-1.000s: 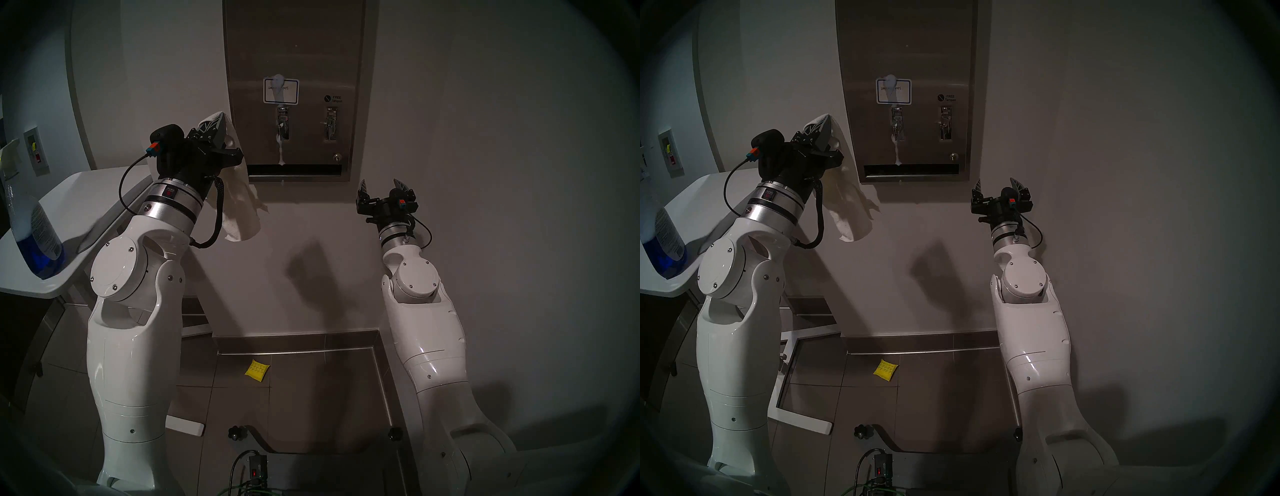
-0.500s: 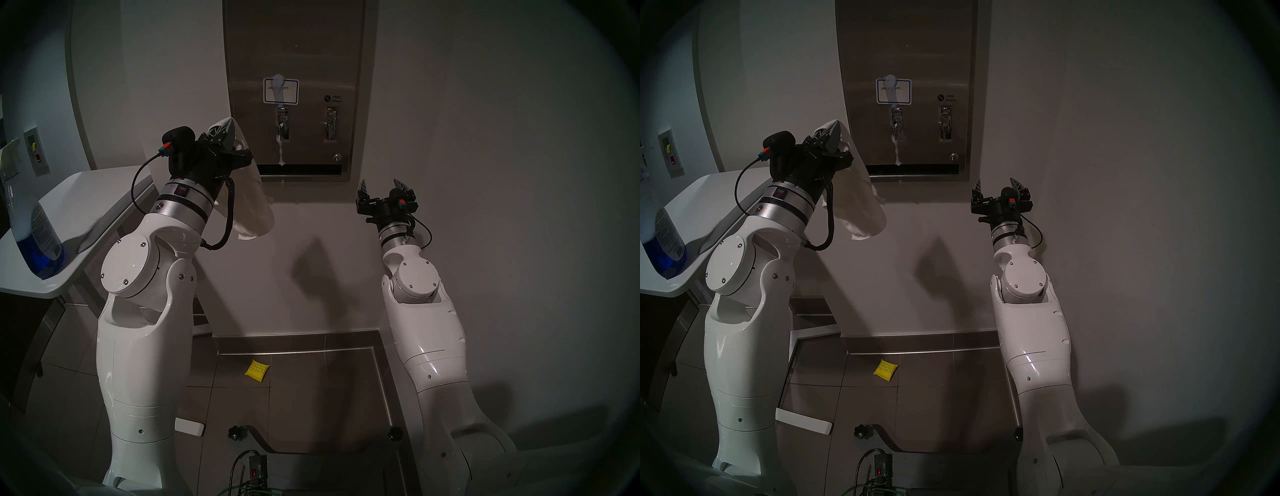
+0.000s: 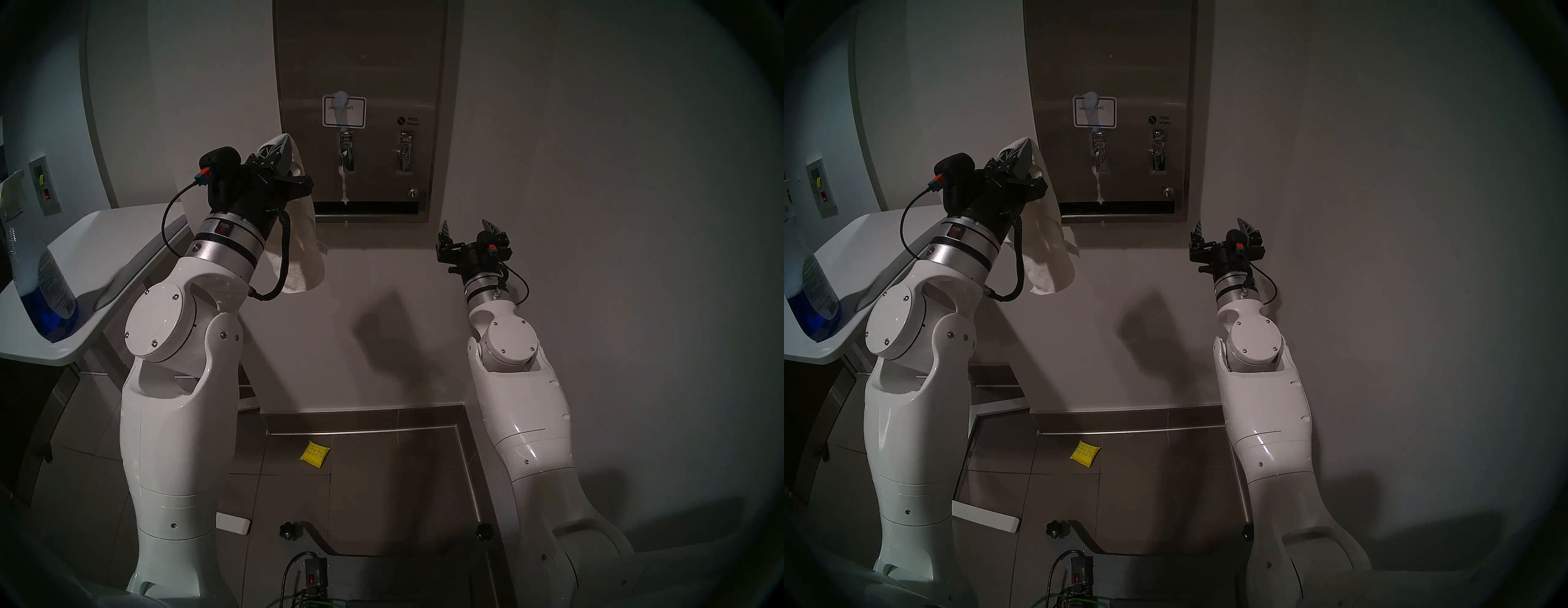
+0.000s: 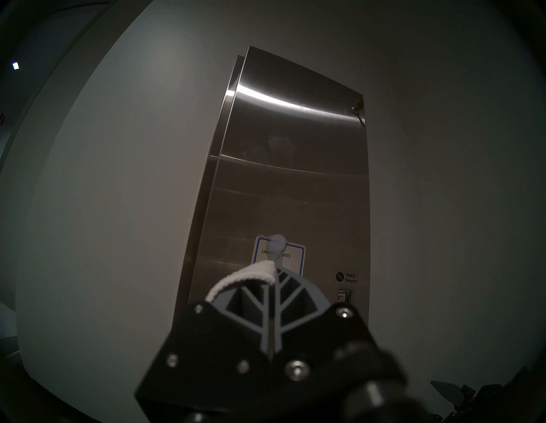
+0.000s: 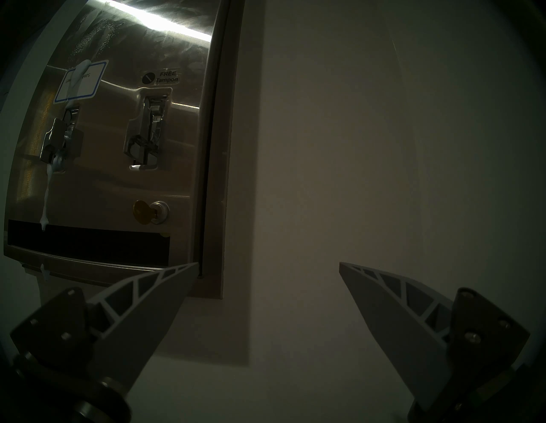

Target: Pick up the cloth and wipe the surface

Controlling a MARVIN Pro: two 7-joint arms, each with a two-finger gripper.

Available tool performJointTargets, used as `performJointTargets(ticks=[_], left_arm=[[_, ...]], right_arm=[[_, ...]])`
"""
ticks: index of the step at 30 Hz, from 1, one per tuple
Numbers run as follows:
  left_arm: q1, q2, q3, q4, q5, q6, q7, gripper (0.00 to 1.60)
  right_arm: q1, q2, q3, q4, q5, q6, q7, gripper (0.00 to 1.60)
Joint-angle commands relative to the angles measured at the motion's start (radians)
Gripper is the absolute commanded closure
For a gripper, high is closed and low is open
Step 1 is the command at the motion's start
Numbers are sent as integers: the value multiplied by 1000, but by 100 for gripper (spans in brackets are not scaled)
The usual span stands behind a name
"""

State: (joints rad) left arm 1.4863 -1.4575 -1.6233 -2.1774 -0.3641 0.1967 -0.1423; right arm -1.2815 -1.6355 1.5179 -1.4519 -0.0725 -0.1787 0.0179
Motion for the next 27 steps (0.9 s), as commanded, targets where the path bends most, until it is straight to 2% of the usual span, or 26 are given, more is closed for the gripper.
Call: performJointTargets(ticks=[1, 16, 23, 27], left_arm=[[-37, 0, -3, -27, -11, -27, -15, 160], [-37, -2, -6, -26, -13, -31, -23, 160], [-36, -3, -7, -25, -13, -30, -25, 160], [-36, -3, -8, -26, -13, -28, -26, 160]], right_arm=[[31, -1, 0, -36, 0, -5, 1, 0], [31, 3, -4, -37, 4, -4, -3, 0], [63, 47, -20, -45, 11, 73, 69, 0], [92, 55, -16, -52, -13, 79, 50, 0]])
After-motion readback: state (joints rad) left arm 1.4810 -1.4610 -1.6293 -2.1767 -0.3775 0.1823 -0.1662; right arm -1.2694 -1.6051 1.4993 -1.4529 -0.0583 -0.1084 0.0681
